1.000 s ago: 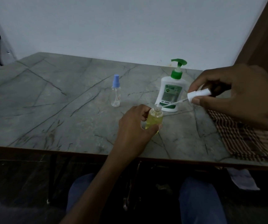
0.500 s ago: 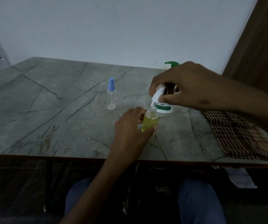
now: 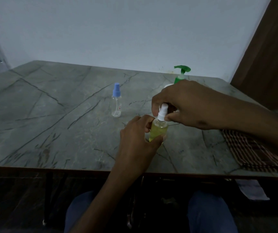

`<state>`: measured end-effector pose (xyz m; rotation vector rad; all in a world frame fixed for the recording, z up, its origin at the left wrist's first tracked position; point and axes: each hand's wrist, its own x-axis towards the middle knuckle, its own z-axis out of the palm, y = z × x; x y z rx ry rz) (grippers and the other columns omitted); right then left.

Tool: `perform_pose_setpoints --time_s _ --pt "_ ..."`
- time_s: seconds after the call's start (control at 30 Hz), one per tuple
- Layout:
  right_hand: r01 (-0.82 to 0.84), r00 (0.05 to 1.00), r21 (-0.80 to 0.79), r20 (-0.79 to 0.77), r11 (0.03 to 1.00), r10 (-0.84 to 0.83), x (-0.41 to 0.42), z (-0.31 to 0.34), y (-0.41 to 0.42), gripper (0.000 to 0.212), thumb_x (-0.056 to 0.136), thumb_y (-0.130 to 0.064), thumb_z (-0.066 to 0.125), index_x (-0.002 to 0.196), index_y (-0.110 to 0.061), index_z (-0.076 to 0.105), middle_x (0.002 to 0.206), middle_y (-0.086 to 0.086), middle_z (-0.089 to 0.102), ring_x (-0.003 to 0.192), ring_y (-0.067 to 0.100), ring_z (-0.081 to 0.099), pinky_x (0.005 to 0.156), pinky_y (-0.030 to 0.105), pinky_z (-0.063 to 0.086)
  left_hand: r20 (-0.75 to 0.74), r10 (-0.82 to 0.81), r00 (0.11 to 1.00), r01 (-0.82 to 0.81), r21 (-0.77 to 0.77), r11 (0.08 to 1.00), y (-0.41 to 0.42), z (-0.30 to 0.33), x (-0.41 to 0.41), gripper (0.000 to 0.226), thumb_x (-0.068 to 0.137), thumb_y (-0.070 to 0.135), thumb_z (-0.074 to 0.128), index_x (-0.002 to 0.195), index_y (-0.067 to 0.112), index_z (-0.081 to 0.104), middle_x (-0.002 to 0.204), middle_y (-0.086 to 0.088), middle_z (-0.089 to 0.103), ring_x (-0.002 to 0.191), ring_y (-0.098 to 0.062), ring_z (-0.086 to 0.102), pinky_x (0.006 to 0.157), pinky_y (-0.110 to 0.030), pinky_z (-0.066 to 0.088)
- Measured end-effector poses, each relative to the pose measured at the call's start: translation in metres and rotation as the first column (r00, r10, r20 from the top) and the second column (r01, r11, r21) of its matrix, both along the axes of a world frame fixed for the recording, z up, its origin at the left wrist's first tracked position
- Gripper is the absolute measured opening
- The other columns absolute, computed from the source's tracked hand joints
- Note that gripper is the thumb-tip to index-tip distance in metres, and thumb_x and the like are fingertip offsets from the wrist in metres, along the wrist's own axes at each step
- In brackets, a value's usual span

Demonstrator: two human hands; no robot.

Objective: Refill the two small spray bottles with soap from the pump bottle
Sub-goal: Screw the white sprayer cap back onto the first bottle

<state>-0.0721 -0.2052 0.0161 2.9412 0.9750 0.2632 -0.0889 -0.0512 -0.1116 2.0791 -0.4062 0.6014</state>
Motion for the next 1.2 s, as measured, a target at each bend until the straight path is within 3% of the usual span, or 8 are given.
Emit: perform_pose_setpoints --time_s 0.27,0.43,0.57,0.67,0.8,0.87,1.03,1.2 --pt "0.035 0.999 0.006 -0.012 0.999 -0.035 -0.005 0.003 0.002 0.017 0.089 -0.013 0.075 0.098 -0.027 0.070 0.079 -0.021 0.047 0.072 -0.007 0.045 0.062 0.009 0.032 -0.009 0.002 1.000 -0.002 -0.002 1.000 0.000 0.001 -0.002 0.031 0.079 0.038 0.081 0.105 0.027 0.068 0.092 0.014 0.062 0.085 -0.004 0.054 0.075 -0.028 0.045" --pt "0.067 0.998 -0.027 0.021 0.997 -0.066 -0.002 0.000 0.004 0.021 0.094 -0.039 0.072 0.085 -0.028 0.057 0.086 -0.007 0.057 0.076 0.006 0.052 0.068 0.030 0.045 -0.022 0.000 1.000 0.000 -0.008 1.000 0.001 0.001 -0.002 0.031 0.076 0.037 0.083 0.102 0.028 0.067 0.090 0.015 0.061 0.085 -0.002 0.054 0.072 -0.024 0.042" --pt "0.136 0.981 -0.100 0.151 0.986 -0.120 0.001 -0.003 0.008 0.049 0.097 -0.065 0.052 0.068 -0.031 0.031 0.074 -0.006 0.044 0.071 0.015 0.049 0.056 0.030 0.033 -0.029 0.002 1.000 -0.003 -0.040 0.999 0.001 0.001 -0.003 0.039 0.075 0.035 0.085 0.109 0.026 0.067 0.095 0.012 0.063 0.087 -0.004 0.057 0.078 -0.031 0.048" --pt "0.129 0.983 -0.068 0.141 0.989 -0.119 0.003 -0.001 0.009 0.053 0.096 -0.070 0.048 0.068 -0.028 0.034 0.070 -0.006 0.043 0.063 0.012 0.044 0.054 0.030 0.029 -0.035 0.002 0.999 -0.004 -0.053 0.999 0.000 0.002 -0.004 0.039 0.074 0.034 0.086 0.107 0.028 0.067 0.097 0.013 0.064 0.088 -0.004 0.057 0.080 -0.034 0.050" --pt "-0.014 0.999 0.036 -0.029 0.999 0.015 0.005 0.015 0.003 0.026 0.096 -0.054 0.064 0.099 -0.029 0.067 0.098 -0.012 0.065 0.078 -0.002 0.055 0.064 0.026 0.041 -0.059 0.003 0.998 -0.006 -0.054 0.999 0.000 0.004 -0.005 0.038 0.075 0.035 0.085 0.106 0.031 0.065 0.098 0.015 0.064 0.090 -0.003 0.058 0.082 -0.033 0.051" --pt "-0.081 0.990 0.049 -0.110 0.995 0.086 0.004 0.022 0.000 0.023 0.093 -0.038 0.072 0.114 -0.034 0.067 0.113 -0.019 0.066 0.086 -0.007 0.060 0.071 0.021 0.047 -0.058 -0.017 0.998 0.014 -0.053 0.999 0.000 0.004 -0.004 0.034 0.075 0.035 0.085 0.104 0.029 0.066 0.096 0.014 0.064 0.089 -0.005 0.058 0.081 -0.037 0.051" --pt "-0.101 0.987 0.014 -0.127 0.995 0.102 0.009 0.014 -0.003 0.027 0.086 -0.015 0.077 0.102 -0.037 0.073 0.107 -0.018 0.066 0.092 -0.009 0.060 0.072 0.014 0.049 -0.040 -0.006 0.999 0.003 -0.066 0.998 -0.001 0.001 -0.002 0.033 0.074 0.037 0.086 0.100 0.026 0.068 0.091 0.011 0.065 0.085 -0.009 0.059 0.078 -0.043 0.052" --pt "-0.050 0.997 -0.003 -0.062 0.999 0.050 0.010 0.008 -0.001 0.010 0.091 -0.027 0.075 0.086 -0.034 0.070 0.083 -0.023 0.058 0.077 -0.009 0.059 0.059 0.012 0.041 -0.053 -0.014 0.999 0.010 -0.060 0.998 0.000 -0.001 0.001 0.033 0.073 0.040 0.085 0.099 0.030 0.067 0.090 0.012 0.065 0.085 -0.008 0.060 0.078 -0.044 0.052"
